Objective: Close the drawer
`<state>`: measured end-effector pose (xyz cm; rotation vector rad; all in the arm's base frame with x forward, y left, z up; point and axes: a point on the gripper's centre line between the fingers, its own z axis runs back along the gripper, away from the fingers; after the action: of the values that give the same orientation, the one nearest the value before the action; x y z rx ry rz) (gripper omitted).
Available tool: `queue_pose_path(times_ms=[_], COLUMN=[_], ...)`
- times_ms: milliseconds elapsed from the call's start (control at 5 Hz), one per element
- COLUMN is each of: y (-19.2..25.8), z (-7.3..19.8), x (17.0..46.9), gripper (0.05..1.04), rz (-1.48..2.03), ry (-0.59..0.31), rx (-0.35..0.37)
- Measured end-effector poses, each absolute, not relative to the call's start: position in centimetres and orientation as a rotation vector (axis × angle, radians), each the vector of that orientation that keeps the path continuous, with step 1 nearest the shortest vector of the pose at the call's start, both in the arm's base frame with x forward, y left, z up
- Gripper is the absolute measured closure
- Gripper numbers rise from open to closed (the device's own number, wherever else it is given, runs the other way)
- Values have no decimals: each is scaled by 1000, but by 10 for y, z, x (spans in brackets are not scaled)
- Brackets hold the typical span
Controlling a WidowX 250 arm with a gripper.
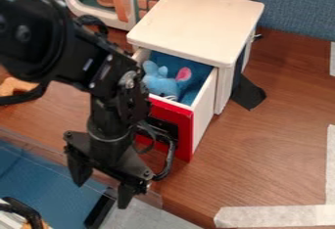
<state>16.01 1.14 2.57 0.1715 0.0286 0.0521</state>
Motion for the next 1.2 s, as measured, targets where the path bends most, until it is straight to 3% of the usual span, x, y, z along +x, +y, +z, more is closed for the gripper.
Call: queue_pose_path(times_ms=[600,1200], y=[1,2], z=[31,15], x=[188,213], gripper=[85,84], rz=[65,69], ry=[15,7], rx=[149,174])
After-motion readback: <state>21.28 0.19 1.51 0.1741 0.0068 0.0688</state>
